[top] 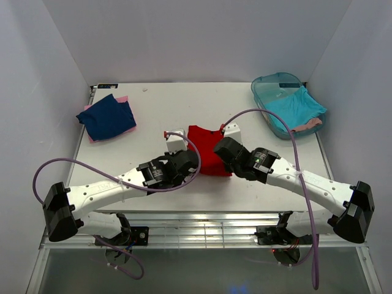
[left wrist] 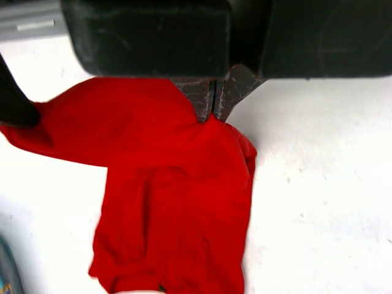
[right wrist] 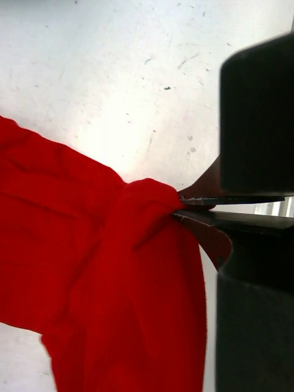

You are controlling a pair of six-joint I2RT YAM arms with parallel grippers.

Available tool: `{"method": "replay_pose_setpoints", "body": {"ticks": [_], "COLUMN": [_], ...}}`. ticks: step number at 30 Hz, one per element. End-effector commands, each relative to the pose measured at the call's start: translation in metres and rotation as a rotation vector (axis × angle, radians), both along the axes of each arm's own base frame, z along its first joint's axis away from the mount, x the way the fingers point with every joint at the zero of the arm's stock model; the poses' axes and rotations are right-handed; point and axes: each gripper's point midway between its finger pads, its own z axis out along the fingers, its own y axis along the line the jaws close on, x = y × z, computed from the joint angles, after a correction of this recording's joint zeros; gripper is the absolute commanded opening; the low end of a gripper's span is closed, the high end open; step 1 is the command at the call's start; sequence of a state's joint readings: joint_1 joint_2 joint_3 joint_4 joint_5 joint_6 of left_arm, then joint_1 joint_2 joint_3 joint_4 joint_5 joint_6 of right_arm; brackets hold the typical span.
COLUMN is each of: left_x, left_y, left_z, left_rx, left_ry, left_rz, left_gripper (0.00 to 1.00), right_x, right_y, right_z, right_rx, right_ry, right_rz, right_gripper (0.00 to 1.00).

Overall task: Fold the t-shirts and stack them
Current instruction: Fold the tshirt

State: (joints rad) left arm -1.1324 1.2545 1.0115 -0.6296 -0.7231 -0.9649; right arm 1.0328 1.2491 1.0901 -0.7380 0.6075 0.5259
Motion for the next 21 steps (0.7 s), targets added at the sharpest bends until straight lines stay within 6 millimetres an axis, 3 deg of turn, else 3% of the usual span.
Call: {"method": "replay_pose_setpoints", "body": {"ticks": [1, 7, 13, 14, 21], "left_x": [0.035, 0.070, 0.101, 0.105, 0.129], "left_y": [0.002, -0.003, -0.022, -0.025, -0.029], "left_z": [0.014, 0.013, 0.013, 0.003, -0.014], "left_rx": [-0.001, -0.015, -0.029, -0.003, 0.010], "left_ry": [-0.116, -0.162, -0.175, -0.159, -0.150], "left_rz": [0.025, 0.005, -0.063, -0.074, -0.081], "left_gripper": [0.00, 0.00, 0.00, 0.00, 0.00], "right_x": [0.034, 0.068, 0.096, 0.099, 0.124], "right_y": [-0.005, -0.004, -0.004, -0.003, -0.010], "right_z": [0.018, 0.020, 0.025, 0.023, 0.007], "right_rx": [0.000, -0.003, -0.021, -0.027, -0.054], "right_ry": [-0.129, -0.182, -0.212, -0.210, -0.195], "right_rz": [-0.044, -0.059, -0.066, -0.065, -0.077], "right_gripper": [0.08, 0.08, 0.08, 0.08, 0.08]}}
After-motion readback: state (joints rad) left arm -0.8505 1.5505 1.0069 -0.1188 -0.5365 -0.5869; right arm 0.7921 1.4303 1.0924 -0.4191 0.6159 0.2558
